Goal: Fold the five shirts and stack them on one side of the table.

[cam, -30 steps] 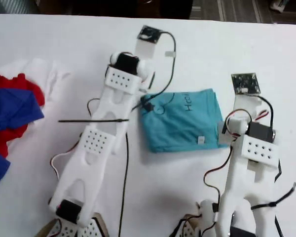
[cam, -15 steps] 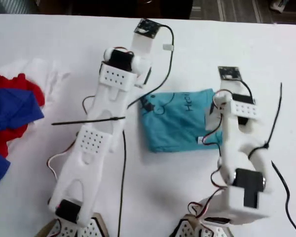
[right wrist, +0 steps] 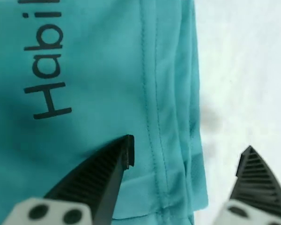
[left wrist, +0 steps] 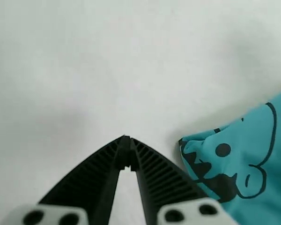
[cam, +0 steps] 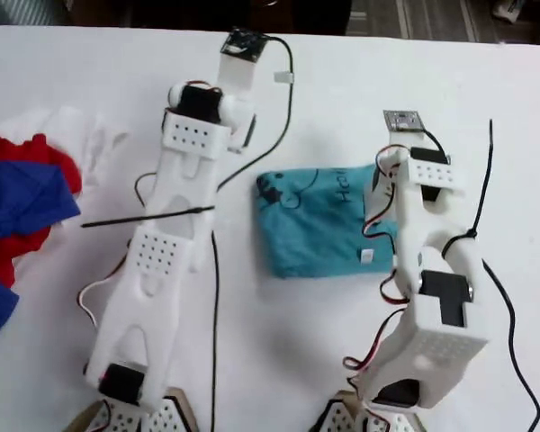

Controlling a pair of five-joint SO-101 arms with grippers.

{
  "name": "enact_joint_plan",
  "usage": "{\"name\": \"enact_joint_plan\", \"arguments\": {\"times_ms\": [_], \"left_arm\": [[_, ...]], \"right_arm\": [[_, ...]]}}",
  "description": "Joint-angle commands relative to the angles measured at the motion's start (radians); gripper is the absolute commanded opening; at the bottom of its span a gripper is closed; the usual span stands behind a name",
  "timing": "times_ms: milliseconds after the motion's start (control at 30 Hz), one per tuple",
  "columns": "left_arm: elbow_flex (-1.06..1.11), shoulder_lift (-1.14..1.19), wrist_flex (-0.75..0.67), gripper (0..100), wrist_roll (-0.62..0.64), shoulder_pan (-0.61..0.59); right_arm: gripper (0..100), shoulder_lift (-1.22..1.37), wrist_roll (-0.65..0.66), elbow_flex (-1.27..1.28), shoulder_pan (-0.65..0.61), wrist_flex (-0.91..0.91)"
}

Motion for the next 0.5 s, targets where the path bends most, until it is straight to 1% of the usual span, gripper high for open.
{"name": "enact_joint_plan", "arguments": {"times_ms": [0,67,233,300,467], "left_arm": [[-0.012,-0.077,0.002,3,-0.009,-0.012],[-0.012,-0.077,0.002,3,-0.009,-0.011],[-0.013,-0.077,-0.014,3,-0.008,-0.011],[-0.015,-0.077,-0.011,3,-0.008,-0.011],[-0.015,-0.077,-0.005,3,-0.009,-0.014]], "right_arm": [[34.8,0.007,-0.046,-0.034,-0.008,0.01],[34.8,0.021,-0.055,-0.017,-0.038,0.01],[34.8,0.084,-0.066,-0.005,-0.179,0.028],[34.8,0.097,-0.101,-0.009,-0.209,0.025],[35.0,0.104,-0.13,-0.014,-0.257,0.024]]}}
